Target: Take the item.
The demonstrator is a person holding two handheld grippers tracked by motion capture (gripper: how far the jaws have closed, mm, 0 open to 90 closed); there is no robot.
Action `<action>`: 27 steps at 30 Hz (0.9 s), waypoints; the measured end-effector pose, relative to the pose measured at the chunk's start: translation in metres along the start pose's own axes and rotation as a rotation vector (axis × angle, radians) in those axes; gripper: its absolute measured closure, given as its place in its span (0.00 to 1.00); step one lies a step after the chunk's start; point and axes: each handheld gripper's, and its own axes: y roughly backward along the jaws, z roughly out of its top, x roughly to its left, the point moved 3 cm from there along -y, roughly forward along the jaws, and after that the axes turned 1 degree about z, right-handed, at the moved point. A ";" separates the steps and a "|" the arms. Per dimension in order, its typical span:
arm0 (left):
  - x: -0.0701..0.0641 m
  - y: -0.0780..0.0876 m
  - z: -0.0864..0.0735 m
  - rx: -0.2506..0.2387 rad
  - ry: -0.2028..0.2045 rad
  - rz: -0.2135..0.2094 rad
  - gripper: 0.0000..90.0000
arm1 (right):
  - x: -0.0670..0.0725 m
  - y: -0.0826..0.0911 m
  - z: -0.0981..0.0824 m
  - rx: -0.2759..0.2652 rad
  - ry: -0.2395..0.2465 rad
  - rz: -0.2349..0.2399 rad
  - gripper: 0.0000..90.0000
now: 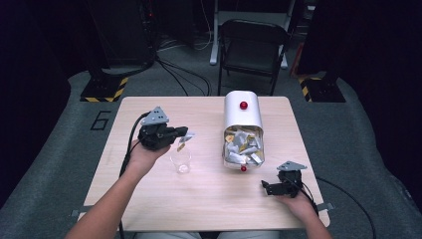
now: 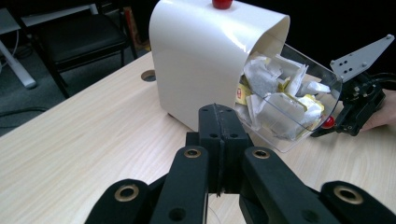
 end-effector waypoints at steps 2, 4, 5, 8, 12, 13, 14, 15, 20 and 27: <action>0.001 -0.001 -0.005 -0.001 0.007 -0.001 1.00 | 0.000 0.000 0.000 -0.001 0.000 -0.002 0.01; 0.002 -0.001 -0.007 0.004 0.009 -0.001 1.00 | 0.000 0.000 0.000 0.004 0.001 -0.002 0.01; 0.002 -0.002 -0.008 -0.001 0.011 0.001 1.00 | 0.000 0.000 0.000 0.004 0.001 -0.002 0.01; 0.003 -0.003 -0.015 0.004 0.020 0.003 1.00 | 0.000 0.000 0.000 0.001 0.000 -0.002 0.01; 0.004 -0.004 -0.021 0.008 0.030 0.001 1.00 | 0.000 0.000 0.000 0.000 -0.001 -0.003 0.01; 0.004 -0.004 -0.021 0.008 0.030 0.001 1.00 | 0.000 0.000 0.000 0.000 -0.001 -0.003 0.01; 0.005 -0.004 -0.022 0.012 0.033 -0.003 1.00 | 0.000 0.000 0.000 -0.001 -0.001 -0.003 0.01; 0.005 -0.006 -0.024 0.014 0.034 0.001 1.00 | 0.000 0.000 0.000 0.001 -0.001 -0.002 0.01; 0.007 -0.011 -0.036 0.022 0.050 0.002 1.00 | 0.000 0.000 0.000 0.001 0.000 -0.002 0.01; 0.009 -0.017 -0.048 0.048 0.064 -0.006 1.00 | 0.000 0.000 0.000 0.000 0.000 -0.002 0.01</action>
